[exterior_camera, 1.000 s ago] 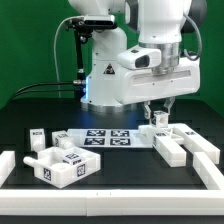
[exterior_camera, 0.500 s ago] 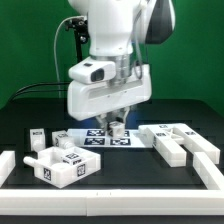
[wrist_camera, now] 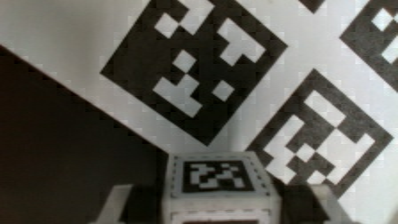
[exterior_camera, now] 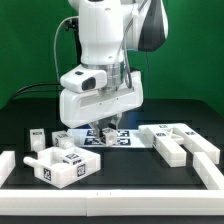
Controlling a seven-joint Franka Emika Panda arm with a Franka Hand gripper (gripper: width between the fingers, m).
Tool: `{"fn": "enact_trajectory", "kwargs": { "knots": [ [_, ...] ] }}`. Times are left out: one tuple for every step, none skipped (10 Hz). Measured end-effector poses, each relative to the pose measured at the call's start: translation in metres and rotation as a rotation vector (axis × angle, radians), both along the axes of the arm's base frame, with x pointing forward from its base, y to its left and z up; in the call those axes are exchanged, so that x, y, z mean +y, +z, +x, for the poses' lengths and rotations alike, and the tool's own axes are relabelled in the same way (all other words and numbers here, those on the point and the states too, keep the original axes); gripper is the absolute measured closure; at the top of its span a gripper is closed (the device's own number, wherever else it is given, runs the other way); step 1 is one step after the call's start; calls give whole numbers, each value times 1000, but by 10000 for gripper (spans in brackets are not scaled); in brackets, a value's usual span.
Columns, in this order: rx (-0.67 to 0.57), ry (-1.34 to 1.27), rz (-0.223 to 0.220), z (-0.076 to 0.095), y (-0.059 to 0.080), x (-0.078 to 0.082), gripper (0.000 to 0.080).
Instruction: Assemble chair
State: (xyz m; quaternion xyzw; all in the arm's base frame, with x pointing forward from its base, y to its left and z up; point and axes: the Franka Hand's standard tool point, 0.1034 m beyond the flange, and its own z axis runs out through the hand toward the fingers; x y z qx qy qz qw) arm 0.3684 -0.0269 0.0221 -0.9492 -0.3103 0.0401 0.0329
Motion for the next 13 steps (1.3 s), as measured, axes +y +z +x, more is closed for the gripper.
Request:
{"fn": "enact_trajectory", "kwargs": {
  "knots": [
    [7,32,3,-3,-5,-9,518],
    [4,28,1,-4,-7,-18,518],
    [1,25,0,-4,-7,-18,518],
    [1,25,0,-4,-7,-18,518],
    [1,25,0,-4,-7,-18,517],
    [2,24,0,-4,-7,-19,517],
    [4,25,0,-4,-7,-20,305],
    [25,36,7,-2,-3,-24,305],
    [41,48,11,10,11,-26,183],
    [42,71,8,24,23,-25,159],
    [45,80,11,36,31,-27,159],
    [50,91,9,49,40,-26,151],
    [44,108,4,55,45,-20,151]
  ]
}}
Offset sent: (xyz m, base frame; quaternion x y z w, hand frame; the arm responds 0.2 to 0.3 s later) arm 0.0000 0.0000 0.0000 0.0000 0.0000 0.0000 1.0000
